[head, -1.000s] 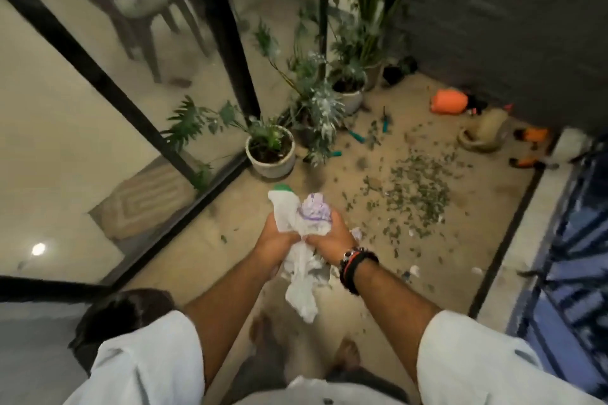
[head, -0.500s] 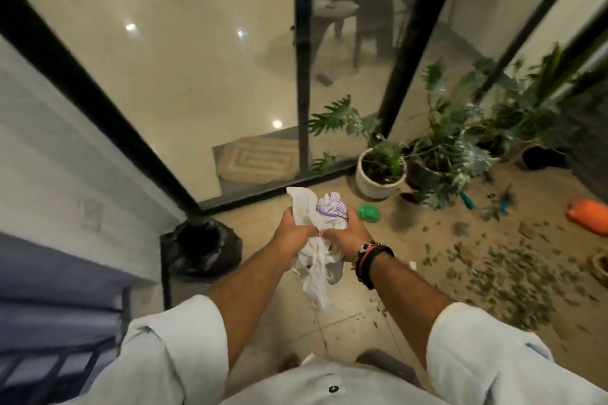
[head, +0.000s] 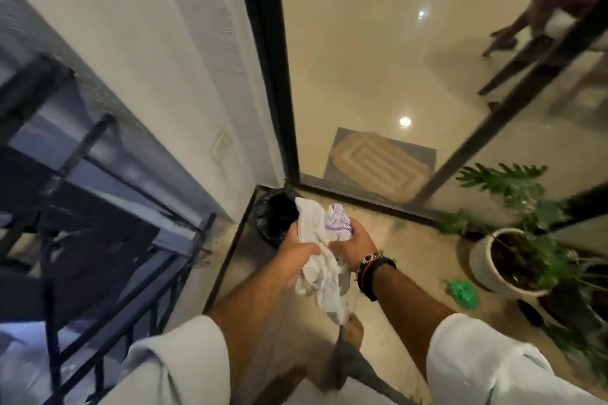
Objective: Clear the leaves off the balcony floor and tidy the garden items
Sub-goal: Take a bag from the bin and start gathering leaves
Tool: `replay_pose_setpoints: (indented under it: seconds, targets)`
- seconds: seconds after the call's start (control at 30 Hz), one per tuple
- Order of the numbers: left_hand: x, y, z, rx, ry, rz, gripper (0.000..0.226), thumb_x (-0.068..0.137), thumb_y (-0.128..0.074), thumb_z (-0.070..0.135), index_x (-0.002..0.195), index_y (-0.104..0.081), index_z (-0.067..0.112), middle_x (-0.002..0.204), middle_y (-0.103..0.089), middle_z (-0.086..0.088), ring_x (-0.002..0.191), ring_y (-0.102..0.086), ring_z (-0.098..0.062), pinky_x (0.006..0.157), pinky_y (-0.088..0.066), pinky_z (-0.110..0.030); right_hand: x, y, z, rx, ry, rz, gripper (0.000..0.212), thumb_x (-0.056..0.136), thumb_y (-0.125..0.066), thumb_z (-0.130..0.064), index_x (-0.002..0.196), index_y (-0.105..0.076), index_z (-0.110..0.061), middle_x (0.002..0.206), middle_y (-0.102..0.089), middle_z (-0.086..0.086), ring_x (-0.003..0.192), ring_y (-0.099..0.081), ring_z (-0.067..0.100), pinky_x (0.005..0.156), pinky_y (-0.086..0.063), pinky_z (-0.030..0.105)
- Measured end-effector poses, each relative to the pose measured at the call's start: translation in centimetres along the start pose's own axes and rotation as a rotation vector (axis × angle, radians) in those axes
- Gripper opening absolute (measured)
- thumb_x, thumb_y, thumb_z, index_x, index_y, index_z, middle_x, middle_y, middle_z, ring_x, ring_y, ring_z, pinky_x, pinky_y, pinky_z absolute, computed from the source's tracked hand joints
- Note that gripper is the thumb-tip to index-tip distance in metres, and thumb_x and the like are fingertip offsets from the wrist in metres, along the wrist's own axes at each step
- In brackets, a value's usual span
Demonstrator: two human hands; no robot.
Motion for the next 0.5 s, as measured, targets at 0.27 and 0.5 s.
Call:
replay_pose_setpoints:
  seconds: [0.27, 0.5]
  targets:
    - [12.6, 6.6, -0.8, 0.102, 0.046, 0.213, 0.045, 0.091, -0.057, -0.001, 0.133, -0.054, 0.016, 0.121, -0.064, -0.012, 0.111, -0.062, -0.031, 0.099, -0.05, -0.043, 14.2, -7.1, 0.1, -0.221, -0.052, -0.143, 0.067, 0.078, -0.058, -0.012, 0.137, -0.03, -0.027, 0.109, -0.06, 0.005, 0.091, -0.063, 0.028, 0.079, -0.057, 0.04]
    - [29.6, 13.1, -7.4, 0.016, 0.067, 0.351, 0.044, 0.082, -0.065, -0.01, 0.124, -0.058, 0.003, 0.114, -0.067, -0.017, 0.107, -0.065, -0.034, 0.093, -0.054, -0.047, 29.8, -15.1, 5.7, -0.248, -0.141, -0.197, 0.065, 0.075, -0.06, -0.022, 0.13, -0.026, -0.021, 0.119, -0.054, 0.012, 0.102, -0.059, 0.035, 0.089, -0.053, 0.05]
Point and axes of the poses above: each hand's wrist, its own x-axis towards the middle knuckle, its own y-axis out of the back of the hand, z = x × y, the point moved 8 cm from there along x, towards the middle knuckle
